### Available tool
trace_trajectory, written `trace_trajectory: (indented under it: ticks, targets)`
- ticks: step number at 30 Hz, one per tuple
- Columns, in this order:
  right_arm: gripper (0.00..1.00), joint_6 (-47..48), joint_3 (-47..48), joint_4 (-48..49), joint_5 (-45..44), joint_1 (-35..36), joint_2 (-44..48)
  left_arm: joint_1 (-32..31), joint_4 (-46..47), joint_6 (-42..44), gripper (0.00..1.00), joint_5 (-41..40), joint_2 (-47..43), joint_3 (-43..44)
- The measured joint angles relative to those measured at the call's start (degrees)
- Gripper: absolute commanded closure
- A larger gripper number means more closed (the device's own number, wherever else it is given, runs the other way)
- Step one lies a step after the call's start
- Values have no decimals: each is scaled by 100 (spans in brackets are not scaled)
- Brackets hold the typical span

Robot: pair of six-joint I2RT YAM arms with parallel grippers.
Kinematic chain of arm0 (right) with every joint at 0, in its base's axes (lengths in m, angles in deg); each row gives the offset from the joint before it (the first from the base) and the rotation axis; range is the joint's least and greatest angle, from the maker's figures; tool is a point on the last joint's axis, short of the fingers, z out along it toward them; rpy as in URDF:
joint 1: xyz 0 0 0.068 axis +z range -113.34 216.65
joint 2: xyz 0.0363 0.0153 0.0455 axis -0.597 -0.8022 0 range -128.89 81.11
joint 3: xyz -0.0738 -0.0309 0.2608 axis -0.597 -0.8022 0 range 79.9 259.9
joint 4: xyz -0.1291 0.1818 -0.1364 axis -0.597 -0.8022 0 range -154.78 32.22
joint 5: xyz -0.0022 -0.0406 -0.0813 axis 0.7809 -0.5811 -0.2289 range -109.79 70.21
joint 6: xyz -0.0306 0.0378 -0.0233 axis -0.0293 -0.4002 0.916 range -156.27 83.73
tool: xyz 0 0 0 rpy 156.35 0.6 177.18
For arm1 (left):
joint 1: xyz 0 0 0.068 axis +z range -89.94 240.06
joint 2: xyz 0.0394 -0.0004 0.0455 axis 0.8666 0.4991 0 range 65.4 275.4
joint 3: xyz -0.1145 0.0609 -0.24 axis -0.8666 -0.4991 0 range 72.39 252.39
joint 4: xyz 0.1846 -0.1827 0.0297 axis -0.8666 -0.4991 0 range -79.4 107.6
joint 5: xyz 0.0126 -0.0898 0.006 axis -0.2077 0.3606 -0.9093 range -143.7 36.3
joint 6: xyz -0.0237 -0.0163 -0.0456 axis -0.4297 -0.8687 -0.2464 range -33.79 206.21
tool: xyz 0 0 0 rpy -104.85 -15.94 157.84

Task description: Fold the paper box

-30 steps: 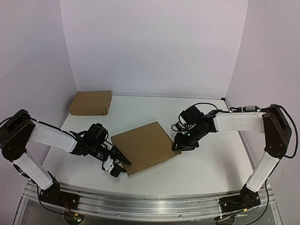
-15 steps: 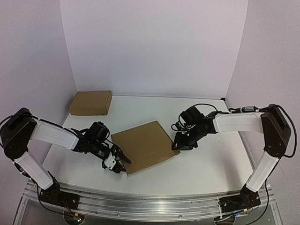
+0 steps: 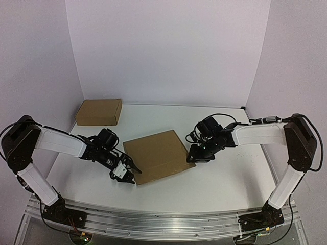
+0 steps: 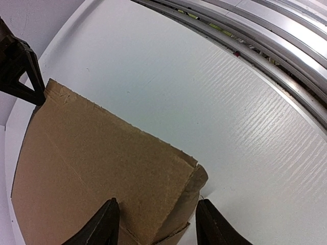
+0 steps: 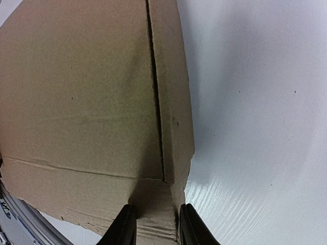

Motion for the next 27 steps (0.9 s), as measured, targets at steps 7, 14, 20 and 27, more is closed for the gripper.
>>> trace_trajectory:
  ticks: [7,14,20,27]
  targets:
    - [72,44,-2,88,-63,0,-24,240,-655,121,40,141,0,204]
    - [72,44,-2,159,-63,0,-46,346,-1884,213,38,574,-15,825]
    - [72,46,-2,201,-55,0,-63,413,-2455,-490,32,949,-40,1373]
    - [72,66,-2,235,-39,0,-75,552,-732,-4539,14,-37,602,2171]
